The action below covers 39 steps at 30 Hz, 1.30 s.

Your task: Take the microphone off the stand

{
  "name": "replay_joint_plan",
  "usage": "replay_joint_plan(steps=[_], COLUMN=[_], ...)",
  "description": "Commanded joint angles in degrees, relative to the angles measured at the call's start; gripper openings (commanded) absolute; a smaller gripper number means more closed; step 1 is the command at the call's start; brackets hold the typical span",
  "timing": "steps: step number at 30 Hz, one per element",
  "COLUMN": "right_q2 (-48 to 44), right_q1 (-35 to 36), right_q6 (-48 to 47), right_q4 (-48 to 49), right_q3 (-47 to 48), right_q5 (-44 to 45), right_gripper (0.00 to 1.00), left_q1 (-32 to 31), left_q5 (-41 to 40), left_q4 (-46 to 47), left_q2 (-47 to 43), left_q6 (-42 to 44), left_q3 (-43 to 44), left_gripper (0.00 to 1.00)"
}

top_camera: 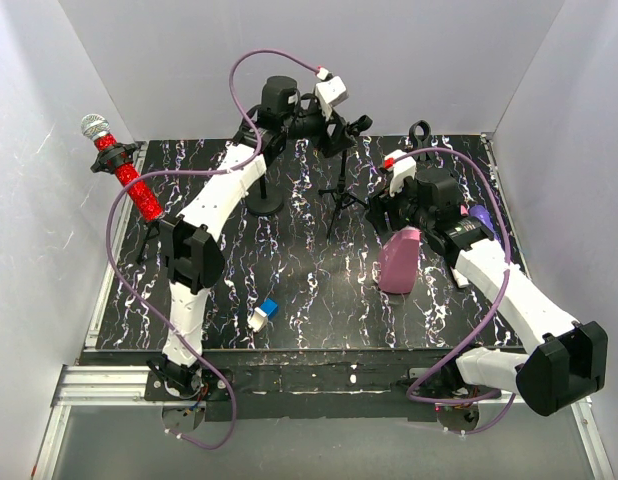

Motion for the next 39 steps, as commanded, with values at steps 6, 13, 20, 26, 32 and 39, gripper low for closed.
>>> replay_joint_plan(steps=[6, 13, 20, 26, 32, 39], right_q2=[-0.59, 1.34, 8.36, 15.74, 22.43, 26.12], right_q1=[-0.38, -0.30, -0.47, -0.56, -0.47, -0.47], right_q6=[1.23, 1.93, 5.44, 8.78, 21.15, 43.12], right_q4=[0.07, -0.01, -4.84, -7.40, -4.87, 12.62], right_q3=[0.76, 2.25, 9.10, 15.69, 20.89, 16.32], right_q5=[-1.21, -1.73, -5.86, -10.08, -17.54, -33.02], right_gripper=[0.75, 0.75, 0.74, 0.74, 0.72, 0.80], left_q1=[-0.56, -0.56, -0.91, -1.26, -1.43, -2.49], left_q5=[5.32, 2.97, -13.63, -38.66, -46.71, -46.37], left_q4=[1.56, 1.21, 3.23, -3.26, -7.85, -7.95], left_q2=[5.84, -2.05, -16.90, -23.07, -22.46, -22.36], left_q6=[0.48, -4.79, -18.57, -32.90, -44.97, -48.57], left_q3=[8.85, 0.70, -16.26, -20.07, -18.21, -22.59], left_gripper=[0.56, 0.04, 0.00, 0.00, 0.00, 0.00])
